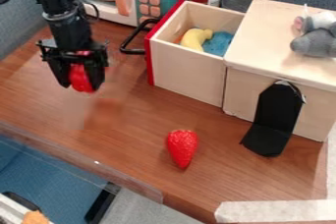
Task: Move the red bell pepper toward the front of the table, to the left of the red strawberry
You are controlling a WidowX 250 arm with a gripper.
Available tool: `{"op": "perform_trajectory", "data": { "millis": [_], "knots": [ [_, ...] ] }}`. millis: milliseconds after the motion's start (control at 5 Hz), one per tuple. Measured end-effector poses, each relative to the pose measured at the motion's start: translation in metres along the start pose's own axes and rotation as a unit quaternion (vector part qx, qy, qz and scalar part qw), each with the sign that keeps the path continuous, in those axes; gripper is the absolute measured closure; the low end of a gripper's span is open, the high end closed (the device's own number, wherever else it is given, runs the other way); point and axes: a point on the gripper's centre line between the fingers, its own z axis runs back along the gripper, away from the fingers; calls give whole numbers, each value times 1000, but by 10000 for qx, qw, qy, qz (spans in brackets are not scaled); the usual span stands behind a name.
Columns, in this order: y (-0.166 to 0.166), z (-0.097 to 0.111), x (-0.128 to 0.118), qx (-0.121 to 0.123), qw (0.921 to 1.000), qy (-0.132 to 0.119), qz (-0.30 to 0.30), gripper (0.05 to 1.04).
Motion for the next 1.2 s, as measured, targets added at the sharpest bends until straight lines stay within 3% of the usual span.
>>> {"op": "perform_trajectory", "data": {
  "millis": [200,600,800,1000,1200],
  "knots": [
    [-10,-3,-25,-36,9991,186,-382,332],
    [-25,-21,-36,-162,9948,712,-714,332],
    [-25,-22,-38,-124,9942,783,-724,264],
    [-25,-21,-40,-16,9933,877,-749,76],
    [-22,-21,-36,293,9893,1128,-878,79]
  ]
}}
